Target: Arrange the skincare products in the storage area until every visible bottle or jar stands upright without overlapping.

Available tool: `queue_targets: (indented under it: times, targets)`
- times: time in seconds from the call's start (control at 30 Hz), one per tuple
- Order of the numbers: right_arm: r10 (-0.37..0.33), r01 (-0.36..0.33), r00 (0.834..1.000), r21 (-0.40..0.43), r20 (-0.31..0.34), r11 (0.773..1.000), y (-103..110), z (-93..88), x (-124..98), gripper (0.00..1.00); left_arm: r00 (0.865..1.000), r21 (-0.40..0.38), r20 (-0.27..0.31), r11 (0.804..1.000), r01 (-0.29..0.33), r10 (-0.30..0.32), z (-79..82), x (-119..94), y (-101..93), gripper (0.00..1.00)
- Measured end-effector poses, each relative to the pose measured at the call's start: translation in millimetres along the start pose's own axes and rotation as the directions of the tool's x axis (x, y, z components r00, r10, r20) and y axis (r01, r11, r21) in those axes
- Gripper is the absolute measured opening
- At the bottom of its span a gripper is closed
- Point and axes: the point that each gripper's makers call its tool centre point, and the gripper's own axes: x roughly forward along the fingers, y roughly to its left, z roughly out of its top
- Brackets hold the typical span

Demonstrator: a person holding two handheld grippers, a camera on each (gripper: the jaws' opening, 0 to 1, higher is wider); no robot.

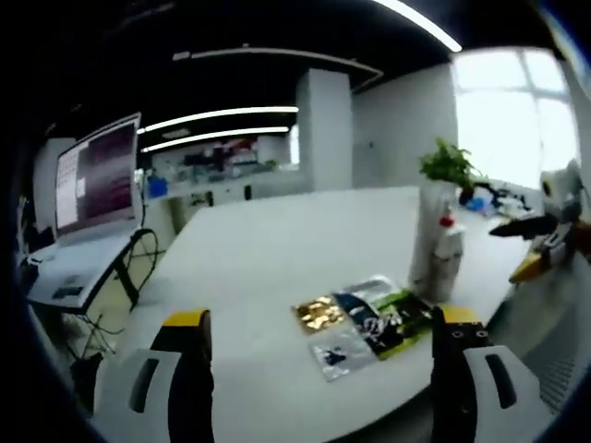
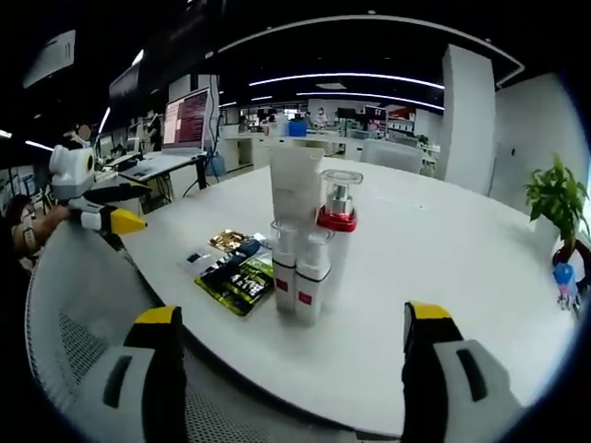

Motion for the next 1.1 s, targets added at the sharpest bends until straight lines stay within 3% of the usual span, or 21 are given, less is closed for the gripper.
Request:
queue_targets:
  times: [0.1,0.4,0.6,0.8,1.1]
  targets:
    - [-0.003,0.003,1.000,-0.001,-0.001,1.000,-0.6,-0.5,-0.4,0.99,0.999,-0.007,-0.040,1.000,-0.015,0.015,-6.5,0.5,2.7,0.97]
    - [0.008,-0.009,0.999,-0.014,-0.036,1.000,1.9,-6.1,-1.7,0.99,0.999,0.003,-0.044,1.000,-0.006,0.007,-6.9,-0.3,0.8,0.97]
    - [-0.025,0.022,0.998,-0.050,-0.062,0.998,-1.3,-9.9,-0.4,0.99,0.998,0.002,-0.058,1.000,-0.007,0.007,-9.2,-0.3,1.1,0.97]
    - [-0.070,0.069,0.997,-0.030,-0.039,0.997,-9.1,-6.0,-0.2,0.99,0.997,0.006,-0.070,1.000,-0.016,0.016,-11.1,-0.6,3.1,0.97]
    - [-0.088,0.087,0.995,-0.040,-0.035,0.995,-10.4,-5.2,-0.1,0.99,0.997,0.020,-0.078,1.000,-0.006,0.008,-12.9,-0.9,2.9,0.97]
